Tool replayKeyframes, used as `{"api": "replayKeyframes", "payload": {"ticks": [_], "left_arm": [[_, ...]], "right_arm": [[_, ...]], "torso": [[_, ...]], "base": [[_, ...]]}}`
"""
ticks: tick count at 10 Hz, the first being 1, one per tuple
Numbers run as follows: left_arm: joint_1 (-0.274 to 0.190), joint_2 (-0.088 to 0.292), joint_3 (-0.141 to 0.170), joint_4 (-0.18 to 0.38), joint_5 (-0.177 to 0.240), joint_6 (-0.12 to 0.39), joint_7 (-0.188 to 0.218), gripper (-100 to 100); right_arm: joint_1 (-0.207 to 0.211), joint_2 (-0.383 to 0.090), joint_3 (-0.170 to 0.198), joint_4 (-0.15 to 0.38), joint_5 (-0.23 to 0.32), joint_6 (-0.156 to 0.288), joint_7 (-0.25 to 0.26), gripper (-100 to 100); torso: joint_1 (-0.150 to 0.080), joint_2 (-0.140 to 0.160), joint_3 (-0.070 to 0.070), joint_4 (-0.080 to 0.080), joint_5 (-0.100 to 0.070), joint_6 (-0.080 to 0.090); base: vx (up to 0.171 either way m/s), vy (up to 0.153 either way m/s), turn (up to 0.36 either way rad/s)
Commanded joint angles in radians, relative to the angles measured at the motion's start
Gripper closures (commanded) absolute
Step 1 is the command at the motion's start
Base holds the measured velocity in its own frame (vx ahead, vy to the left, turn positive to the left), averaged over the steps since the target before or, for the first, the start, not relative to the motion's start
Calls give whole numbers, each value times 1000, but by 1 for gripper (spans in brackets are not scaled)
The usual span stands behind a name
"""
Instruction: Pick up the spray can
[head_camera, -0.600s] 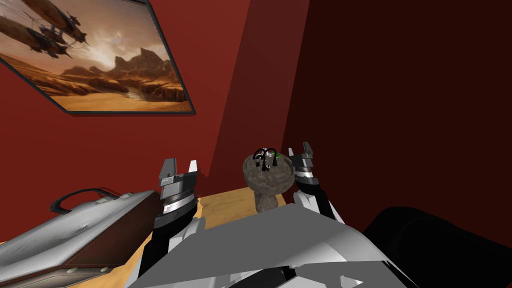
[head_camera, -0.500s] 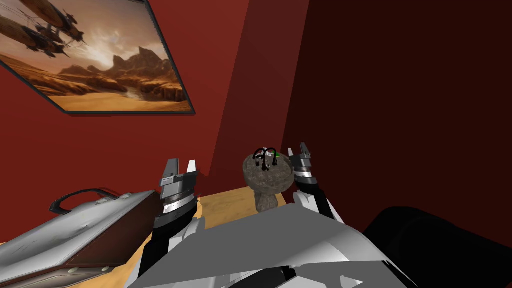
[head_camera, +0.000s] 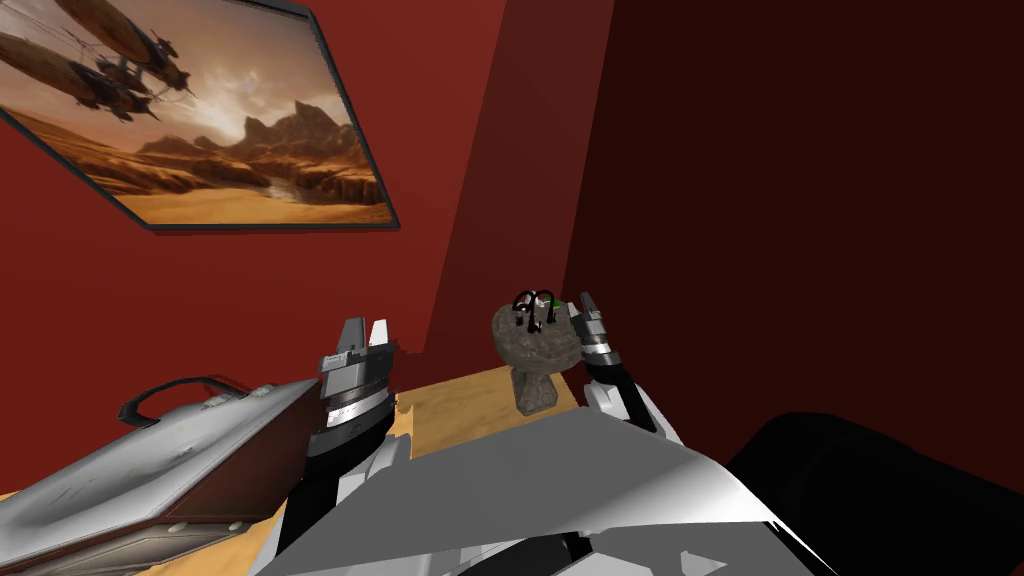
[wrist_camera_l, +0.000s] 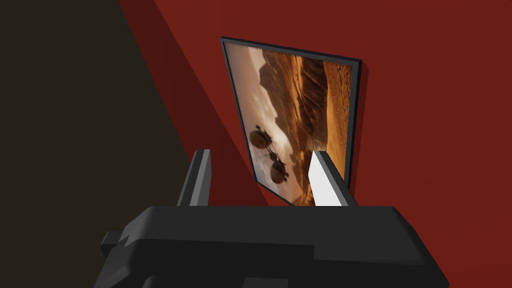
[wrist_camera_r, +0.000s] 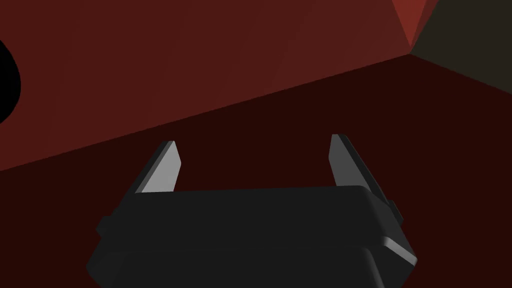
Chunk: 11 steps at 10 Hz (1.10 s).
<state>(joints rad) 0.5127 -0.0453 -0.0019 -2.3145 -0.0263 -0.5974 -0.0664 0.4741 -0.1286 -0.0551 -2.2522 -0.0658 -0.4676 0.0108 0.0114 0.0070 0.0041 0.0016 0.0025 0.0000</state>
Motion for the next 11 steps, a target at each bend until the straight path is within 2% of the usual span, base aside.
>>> {"api": "replayKeyframes", "payload": {"ticks": [1, 3, 4, 6, 7, 8, 9, 10, 11], "left_arm": [[0, 0, 0, 0, 0, 0, 0, 0], [0, 0, 0, 0, 0, 0, 0, 0], [0, 0, 0, 0, 0, 0, 0, 0], [0, 0, 0, 0, 0, 0, 0, 0], [0, 0, 0, 0, 0, 0, 0, 0], [0, 0, 0, 0, 0, 0, 0, 0], [0, 0, 0, 0, 0, 0, 0, 0], [0, 0, 0, 0, 0, 0, 0, 0], [0, 0, 0, 0, 0, 0, 0, 0]], "right_arm": [[-9, -15, -4, 30, 3, -2, 16, -100], [-38, -51, -2, 98, 21, -2, 75, -100], [-38, -51, -2, 110, 21, -2, 75, -100], [-71, -89, -3, 184, 41, -4, 136, -100], [-71, -89, -3, 203, 41, -4, 142, -100], [-89, -108, -4, 235, 51, -5, 179, -100], [-89, -108, -4, 253, 51, -5, 179, -100], [-108, -127, -6, 284, 61, -6, 216, -100], [-108, -127, -6, 306, 61, -6, 216, -100]], "torso": [[0, 0, 0, 0, 0, 0], [-4, -3, -2, -1, -1, 0], [-2, -1, -1, 0, -1, 0], [-4, -3, -2, -1, -1, 0], [-1, -3, -2, -1, 0, 0], [-3, -3, -2, -1, 0, 0], [-2, -5, -3, -1, 0, 0], [-4, -5, -3, -1, -1, 0], [-4, -5, -3, -1, -1, 0]], "base": [[-61, 124, -32], [-89, 121, -58], [-75, 111, -33], [-64, 130, -62], [-59, 119, -37], [-37, 131, -45], [-31, 104, -30], [-39, 107, -56], [-31, 99, -32]]}}
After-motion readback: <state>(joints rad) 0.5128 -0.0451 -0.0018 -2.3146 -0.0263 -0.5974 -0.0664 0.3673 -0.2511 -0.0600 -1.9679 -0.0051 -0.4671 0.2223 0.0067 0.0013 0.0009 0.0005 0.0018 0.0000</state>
